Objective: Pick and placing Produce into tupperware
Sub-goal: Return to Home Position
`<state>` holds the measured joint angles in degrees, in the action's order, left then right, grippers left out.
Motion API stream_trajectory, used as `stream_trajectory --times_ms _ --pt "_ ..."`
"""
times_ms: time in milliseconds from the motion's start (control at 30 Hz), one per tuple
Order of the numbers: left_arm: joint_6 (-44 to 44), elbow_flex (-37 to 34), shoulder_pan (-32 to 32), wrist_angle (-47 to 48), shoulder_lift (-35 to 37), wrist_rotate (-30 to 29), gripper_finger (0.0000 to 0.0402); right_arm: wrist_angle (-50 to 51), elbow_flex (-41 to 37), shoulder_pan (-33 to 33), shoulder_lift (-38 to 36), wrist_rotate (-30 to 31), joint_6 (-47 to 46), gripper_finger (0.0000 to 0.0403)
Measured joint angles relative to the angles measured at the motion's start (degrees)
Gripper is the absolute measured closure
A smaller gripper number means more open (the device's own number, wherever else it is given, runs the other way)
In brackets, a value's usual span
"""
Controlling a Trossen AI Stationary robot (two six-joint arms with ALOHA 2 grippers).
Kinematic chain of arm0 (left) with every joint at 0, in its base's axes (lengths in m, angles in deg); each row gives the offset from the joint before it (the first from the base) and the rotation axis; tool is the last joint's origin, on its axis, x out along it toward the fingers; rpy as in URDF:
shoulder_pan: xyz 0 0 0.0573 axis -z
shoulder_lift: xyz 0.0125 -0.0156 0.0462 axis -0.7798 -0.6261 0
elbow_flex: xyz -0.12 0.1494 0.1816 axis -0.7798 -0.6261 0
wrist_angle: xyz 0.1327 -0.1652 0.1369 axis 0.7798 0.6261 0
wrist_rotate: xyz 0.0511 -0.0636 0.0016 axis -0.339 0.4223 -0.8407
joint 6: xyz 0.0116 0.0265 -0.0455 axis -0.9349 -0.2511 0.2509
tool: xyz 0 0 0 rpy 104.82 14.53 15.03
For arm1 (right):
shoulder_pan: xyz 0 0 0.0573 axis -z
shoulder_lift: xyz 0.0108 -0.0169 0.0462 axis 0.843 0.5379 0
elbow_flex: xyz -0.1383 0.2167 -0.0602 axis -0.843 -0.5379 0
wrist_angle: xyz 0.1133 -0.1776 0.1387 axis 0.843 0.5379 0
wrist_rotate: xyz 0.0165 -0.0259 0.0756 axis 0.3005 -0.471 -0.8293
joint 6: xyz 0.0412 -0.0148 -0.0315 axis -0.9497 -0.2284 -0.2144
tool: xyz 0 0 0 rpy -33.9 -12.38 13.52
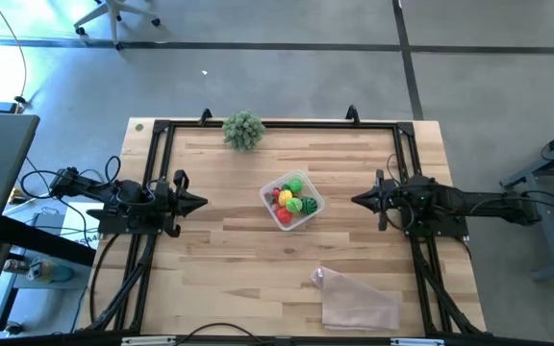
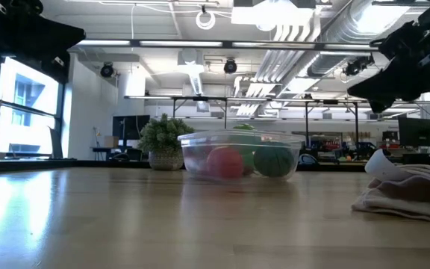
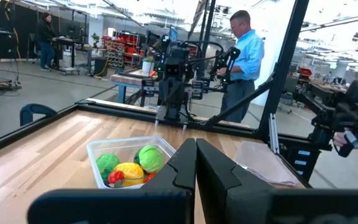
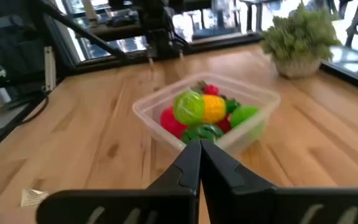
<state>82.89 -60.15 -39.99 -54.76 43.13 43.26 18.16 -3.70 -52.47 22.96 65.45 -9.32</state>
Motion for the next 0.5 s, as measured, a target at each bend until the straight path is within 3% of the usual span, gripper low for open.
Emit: stream_trajectory --times_ms 500 --pt "0.00 0.00 0.01 0.00 0.00 0.00 0.0401 1.39 0.02 0.00 0.00 0.80 -2.78 0.0402"
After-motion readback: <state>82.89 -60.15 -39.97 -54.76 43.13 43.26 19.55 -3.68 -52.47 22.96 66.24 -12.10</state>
